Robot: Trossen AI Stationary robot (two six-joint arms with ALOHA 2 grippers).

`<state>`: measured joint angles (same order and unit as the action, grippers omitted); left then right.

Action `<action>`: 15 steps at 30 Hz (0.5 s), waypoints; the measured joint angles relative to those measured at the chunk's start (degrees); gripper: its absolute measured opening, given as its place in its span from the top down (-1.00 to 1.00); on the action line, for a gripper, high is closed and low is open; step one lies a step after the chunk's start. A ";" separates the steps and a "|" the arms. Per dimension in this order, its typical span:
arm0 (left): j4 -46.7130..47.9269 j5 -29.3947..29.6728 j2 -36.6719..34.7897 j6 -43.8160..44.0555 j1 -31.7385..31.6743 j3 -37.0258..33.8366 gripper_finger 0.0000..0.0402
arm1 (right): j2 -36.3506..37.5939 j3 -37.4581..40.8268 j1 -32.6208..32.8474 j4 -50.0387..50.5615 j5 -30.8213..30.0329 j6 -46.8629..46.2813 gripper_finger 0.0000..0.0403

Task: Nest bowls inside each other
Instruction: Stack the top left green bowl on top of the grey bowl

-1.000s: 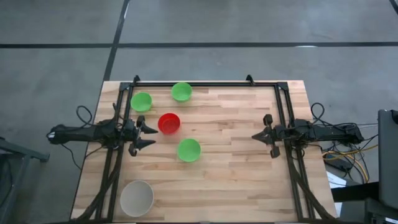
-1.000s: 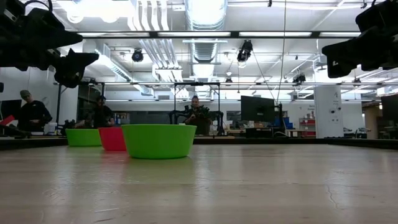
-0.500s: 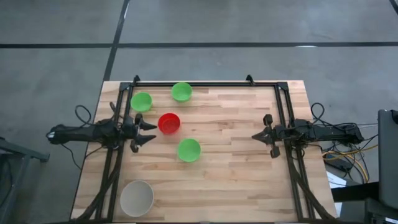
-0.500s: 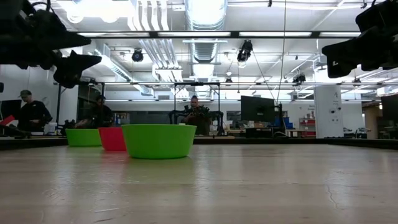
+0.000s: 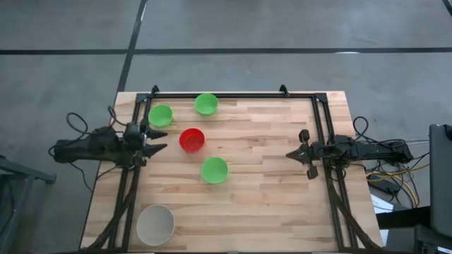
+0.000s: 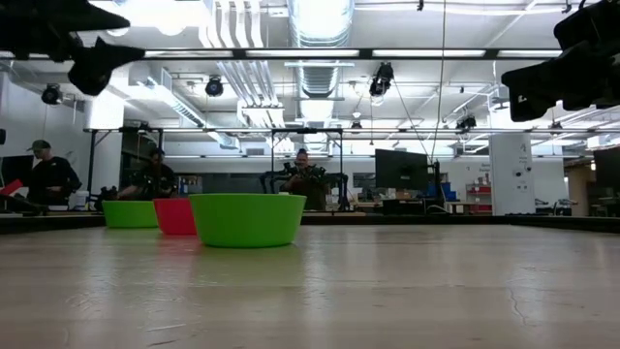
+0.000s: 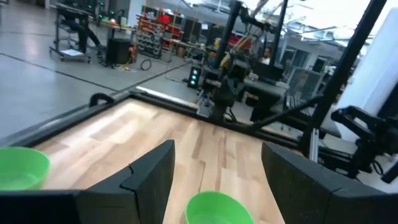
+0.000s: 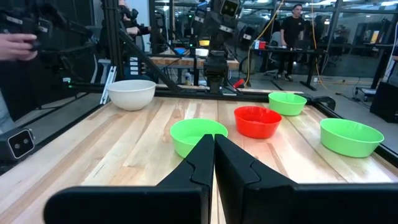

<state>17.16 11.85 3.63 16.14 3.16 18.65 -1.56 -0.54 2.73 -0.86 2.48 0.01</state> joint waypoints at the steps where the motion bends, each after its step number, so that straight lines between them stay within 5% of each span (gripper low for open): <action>1: 0.99 0.79 0.46 0.04 0.00 1.25 -0.22 | 0.00 0.01 0.02 -0.01 0.00 0.00 0.96; 15: 19.85 8.53 15.15 0.62 -0.03 21.04 -0.22 | 0.04 0.01 0.02 0.02 0.02 0.00 0.96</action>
<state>37.02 20.38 18.79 16.76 3.13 39.69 -1.52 -0.54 2.74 -0.84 2.50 0.01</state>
